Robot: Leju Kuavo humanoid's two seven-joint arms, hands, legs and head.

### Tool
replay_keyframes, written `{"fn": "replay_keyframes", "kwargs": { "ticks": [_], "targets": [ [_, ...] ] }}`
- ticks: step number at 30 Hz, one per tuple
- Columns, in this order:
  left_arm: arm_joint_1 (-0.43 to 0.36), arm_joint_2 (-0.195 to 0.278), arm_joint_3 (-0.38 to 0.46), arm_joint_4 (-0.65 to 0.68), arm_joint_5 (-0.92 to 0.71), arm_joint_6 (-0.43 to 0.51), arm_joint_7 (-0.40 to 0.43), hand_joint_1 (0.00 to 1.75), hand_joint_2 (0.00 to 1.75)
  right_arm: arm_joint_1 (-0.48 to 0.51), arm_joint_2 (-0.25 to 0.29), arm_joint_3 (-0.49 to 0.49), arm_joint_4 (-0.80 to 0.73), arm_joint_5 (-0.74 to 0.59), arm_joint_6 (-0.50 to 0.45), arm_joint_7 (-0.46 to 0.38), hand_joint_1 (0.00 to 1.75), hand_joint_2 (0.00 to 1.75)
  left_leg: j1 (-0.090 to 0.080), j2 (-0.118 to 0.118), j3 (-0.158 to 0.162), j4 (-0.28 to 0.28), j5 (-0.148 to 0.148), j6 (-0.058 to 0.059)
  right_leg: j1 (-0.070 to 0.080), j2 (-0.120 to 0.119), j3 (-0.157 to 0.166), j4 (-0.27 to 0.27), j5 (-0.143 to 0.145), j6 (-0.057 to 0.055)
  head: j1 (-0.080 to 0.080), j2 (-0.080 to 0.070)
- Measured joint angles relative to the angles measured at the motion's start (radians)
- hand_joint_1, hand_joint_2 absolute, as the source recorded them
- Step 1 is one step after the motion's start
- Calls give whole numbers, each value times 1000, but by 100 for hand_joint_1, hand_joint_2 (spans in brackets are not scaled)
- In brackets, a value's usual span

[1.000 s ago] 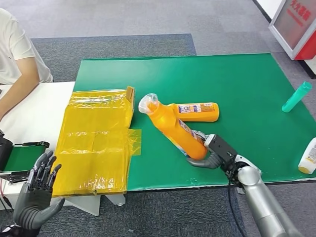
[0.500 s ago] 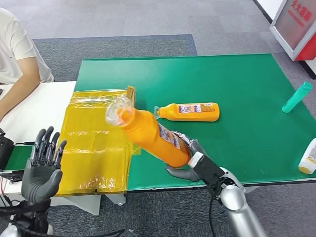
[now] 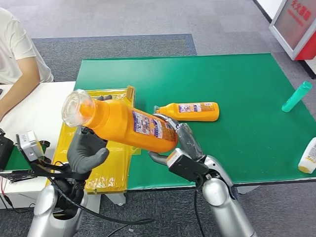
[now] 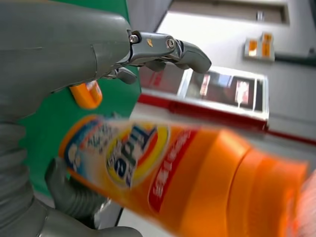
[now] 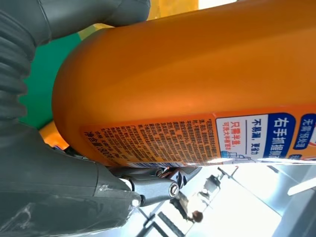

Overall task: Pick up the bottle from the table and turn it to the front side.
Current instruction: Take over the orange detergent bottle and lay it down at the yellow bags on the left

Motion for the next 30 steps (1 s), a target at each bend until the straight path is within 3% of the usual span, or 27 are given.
{"fn": "replay_keyframes", "kwargs": {
  "ticks": [9,16,28,29,30],
  "targets": [
    [-61,41,-115,42,-115,-3,10,0,175,-15,6,21,0,90,-40,-5,175,175,0,0,-1,0,0,0,0,0,-1,0,0,0,0,0],
    [-108,62,-146,74,-184,15,7,0,175,-20,6,62,0,189,-67,5,175,175,0,0,-1,0,0,0,0,0,-1,0,0,0,0,0],
    [-124,60,-167,79,-244,32,-1,0,175,-20,6,74,0,205,-73,14,175,175,0,0,-1,0,0,0,0,0,-1,0,0,0,0,0],
    [-124,60,-167,79,-245,32,-1,3,175,-21,6,74,0,206,-73,16,175,175,0,0,-1,0,0,0,0,0,-1,0,0,0,0,0],
    [-124,60,-167,79,-245,32,-2,47,175,-21,6,74,2,206,-73,17,175,175,0,0,-1,0,0,0,0,0,-1,0,0,0,0,0]
  ]
}}
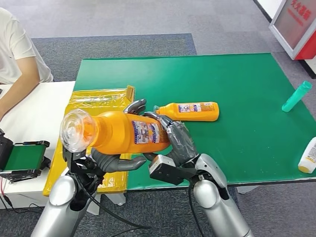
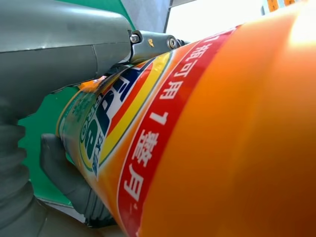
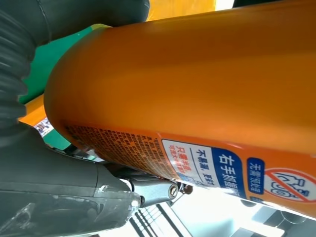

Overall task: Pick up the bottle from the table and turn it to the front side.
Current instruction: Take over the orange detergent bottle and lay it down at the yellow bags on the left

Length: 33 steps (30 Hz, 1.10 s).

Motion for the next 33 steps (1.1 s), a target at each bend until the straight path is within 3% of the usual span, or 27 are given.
{"fn": "replay_keyframes", "kwargs": {
  "ticks": [3,25,26,29,30,33],
  "targets": [
    [0,0,0,0,0,-3,-4,175,175,-3,0,0,7,1,1,5,175,175,0,0,0,0,0,0,0,0,0,0,0,0,0,0],
    [10,3,5,1,-21,-5,-21,175,175,-16,3,-4,91,-23,10,8,175,175,0,0,0,0,0,0,0,0,0,0,0,0,0,0],
    [11,3,5,1,-21,-5,-21,175,175,-16,4,-4,93,-24,11,8,166,175,0,0,0,0,0,0,0,0,0,0,0,0,0,0],
    [12,3,8,1,-24,-3,-24,175,175,-21,7,-5,105,-37,32,24,35,175,0,0,0,0,0,0,0,0,0,0,0,0,0,0],
    [13,4,8,1,-27,-1,-27,175,175,-26,8,-6,112,-47,49,38,0,175,0,0,0,0,0,0,0,0,-1,0,0,0,0,0],
    [15,10,16,0,-76,27,-55,175,175,-50,14,-14,157,-98,116,100,0,175,0,0,0,0,0,0,0,0,-1,0,0,0,0,0]
  ]
}}
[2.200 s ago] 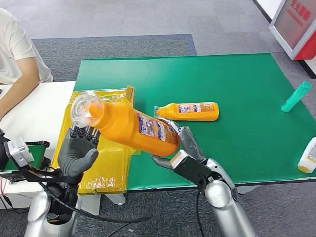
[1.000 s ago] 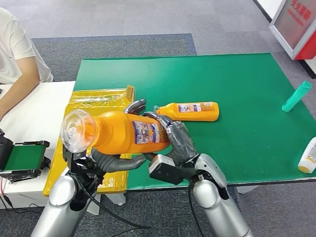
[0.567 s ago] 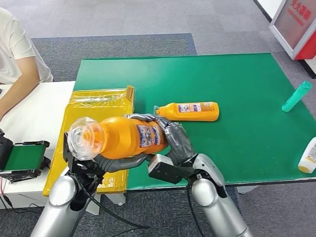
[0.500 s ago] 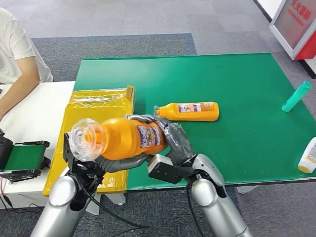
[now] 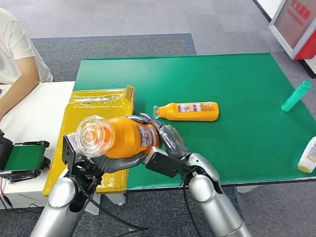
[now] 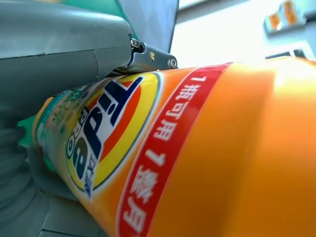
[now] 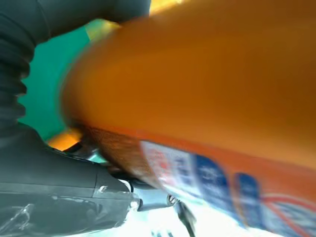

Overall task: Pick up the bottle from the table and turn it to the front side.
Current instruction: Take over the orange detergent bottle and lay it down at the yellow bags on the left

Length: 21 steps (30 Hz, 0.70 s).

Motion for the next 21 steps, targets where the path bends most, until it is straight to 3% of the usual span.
{"fn": "replay_keyframes", "kwargs": {
  "ticks": [7,15,21],
  "targets": [
    [8,-21,77,-67,-243,111,-16,175,175,22,1,-77,47,-75,22,54,0,175,0,0,-2,0,1,2,0,-1,-1,0,1,0,0,0],
    [10,-67,245,-147,-726,279,16,175,175,83,1,-164,-194,-85,41,76,0,175,0,0,-3,0,1,2,0,-1,-2,0,1,0,0,0],
    [11,-90,305,-162,-803,307,18,175,175,106,1,-180,-308,-88,46,75,0,175,0,0,-3,0,1,2,0,-1,-2,0,1,0,0,0]
  ]
}}
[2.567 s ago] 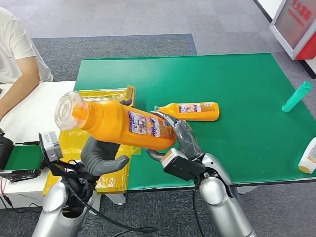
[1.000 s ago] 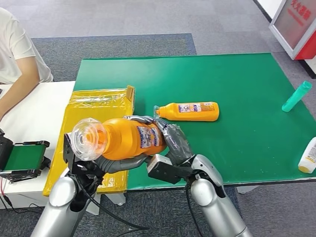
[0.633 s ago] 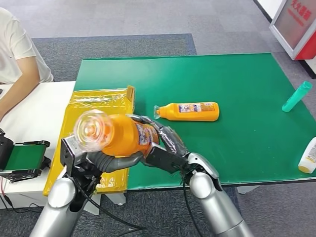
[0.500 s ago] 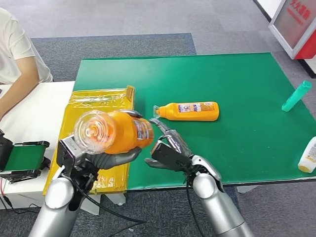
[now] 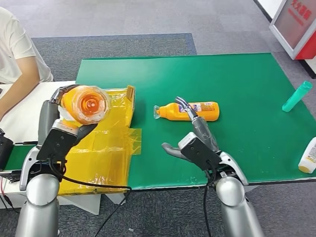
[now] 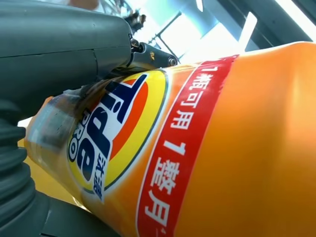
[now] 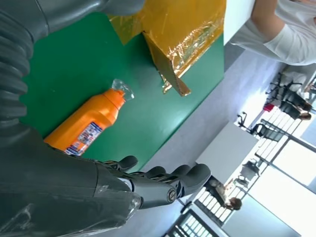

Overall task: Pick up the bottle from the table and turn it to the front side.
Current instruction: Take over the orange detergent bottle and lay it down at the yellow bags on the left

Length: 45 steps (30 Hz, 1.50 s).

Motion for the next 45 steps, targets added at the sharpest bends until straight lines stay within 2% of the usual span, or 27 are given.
{"fn": "replay_keyframes", "kwargs": {
  "ticks": [9,15,22,25,33,37,45],
  "targets": [
    [-2,-12,108,7,-211,25,24,175,175,47,0,-10,-179,-24,-1,-31,0,175,0,0,0,0,0,0,0,0,-1,0,0,0,0,0],
    [-26,-9,205,106,-290,-77,65,175,175,71,-6,-15,-324,-97,18,-54,0,175,0,0,0,0,0,0,0,0,-1,0,0,0,0,0],
    [-93,17,213,288,-531,-76,136,175,175,64,-24,-15,-384,-133,29,-67,0,175,0,0,0,0,1,-1,0,0,-1,0,1,0,0,0],
    [-128,29,213,356,-588,-100,159,175,175,55,-28,-15,-394,-161,34,-68,0,175,0,0,0,0,1,-1,0,0,-1,0,1,-1,0,0],
    [-203,59,230,488,-625,-135,166,175,175,46,-39,-13,-399,-182,47,-79,0,175,0,0,0,0,2,-2,0,0,-1,0,1,-1,0,0],
    [-227,55,245,536,-638,-135,149,175,175,38,-41,-11,-395,-187,51,-82,0,175,0,0,-1,0,2,-2,0,0,-1,0,1,-1,0,0],
    [-252,38,217,640,-709,-134,126,175,175,6,-42,5,-384,-190,52,-92,0,175,0,0,0,0,2,-2,0,0,-1,0,2,0,0,0]
  ]
}}
